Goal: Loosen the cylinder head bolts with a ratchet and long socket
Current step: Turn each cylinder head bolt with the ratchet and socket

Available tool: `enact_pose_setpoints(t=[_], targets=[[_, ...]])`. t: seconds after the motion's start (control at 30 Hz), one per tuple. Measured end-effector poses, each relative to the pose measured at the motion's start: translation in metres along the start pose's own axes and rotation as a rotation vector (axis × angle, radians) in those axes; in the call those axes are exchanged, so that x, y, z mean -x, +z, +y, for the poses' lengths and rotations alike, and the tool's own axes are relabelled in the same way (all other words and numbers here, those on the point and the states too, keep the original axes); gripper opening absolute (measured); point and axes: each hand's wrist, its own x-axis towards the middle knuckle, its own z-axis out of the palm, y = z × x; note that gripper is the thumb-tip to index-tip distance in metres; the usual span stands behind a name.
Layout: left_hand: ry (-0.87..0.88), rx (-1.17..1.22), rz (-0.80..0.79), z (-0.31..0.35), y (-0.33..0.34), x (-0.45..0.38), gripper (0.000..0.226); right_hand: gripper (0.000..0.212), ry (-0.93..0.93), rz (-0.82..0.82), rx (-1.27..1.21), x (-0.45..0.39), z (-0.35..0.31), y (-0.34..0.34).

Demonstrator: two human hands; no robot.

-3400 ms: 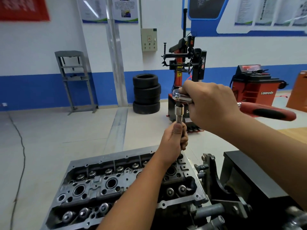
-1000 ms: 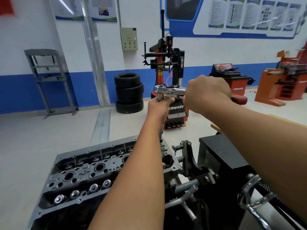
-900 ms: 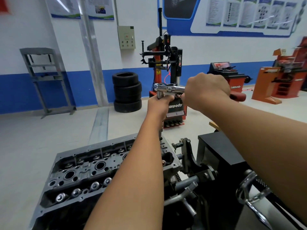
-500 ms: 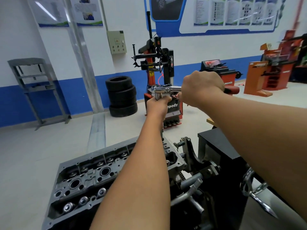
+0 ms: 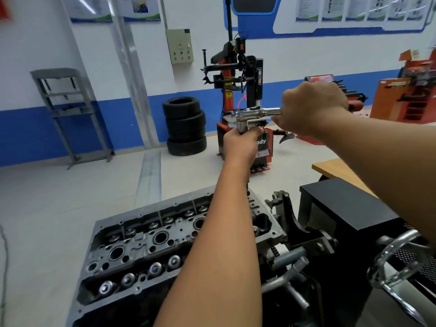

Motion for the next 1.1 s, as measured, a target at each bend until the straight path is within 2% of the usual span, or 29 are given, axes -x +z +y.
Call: enact_pose_setpoints(t=[0.2, 0.3, 0.37, 0.43, 0.57, 0.7, 0.77, 0.8, 0.87, 0.93, 1.1], targets=[[0.065, 0.041, 0.009, -0.005, -0.003, 0.004, 0.022, 0.047, -0.120, 0.104, -0.132, -0.017, 0.002, 0.013], [0.123, 0.039, 0.002, -0.010, -0.001, 0.008, 0.025, 0.041, -0.169, 0.132, -0.285, -0.035, -0.002, 0.028], [0.171, 0.009, -0.012, -0.016, 0.001, 0.014, 0.035, 0.032, -0.238, 0.195, -0.503, -0.050, -0.021, 0.038], [0.198, 0.005, 0.052, -0.017, -0.003, 0.017, 0.048, 0.030, -0.344, 0.283, -0.714, -0.066, -0.055, 0.043], [0.276, -0.025, 0.175, -0.022, -0.014, 0.013, 0.058, 0.031, -0.444, 0.262, -0.855, -0.086, -0.109, 0.045], [0.265, -0.033, 0.217, -0.023, -0.007, 0.018, 0.052, 0.030, -0.440, 0.202, -0.791, -0.080, -0.088, 0.043], [0.246, -0.028, 0.209, -0.020, -0.008, 0.014, 0.052, 0.008, -0.471, 0.142, -0.615, -0.067, -0.069, 0.032], [0.239, -0.025, 0.200, -0.019, -0.008, 0.011, 0.051, 0.008, -0.496, 0.132, -0.557, -0.057, -0.060, 0.025], [0.213, -0.003, 0.182, -0.017, -0.008, 0.010, 0.045, 0.036, -0.554, 0.070, -0.511, -0.034, -0.046, 0.009], [0.186, 0.009, 0.168, -0.015, -0.006, 0.012, 0.040, 0.050, -0.588, 0.062, -0.526, -0.014, -0.037, -0.006], [0.161, -0.019, 0.155, -0.014, -0.008, 0.017, 0.049, 0.028, -0.615, 0.126, -0.299, 0.007, -0.028, -0.023]])
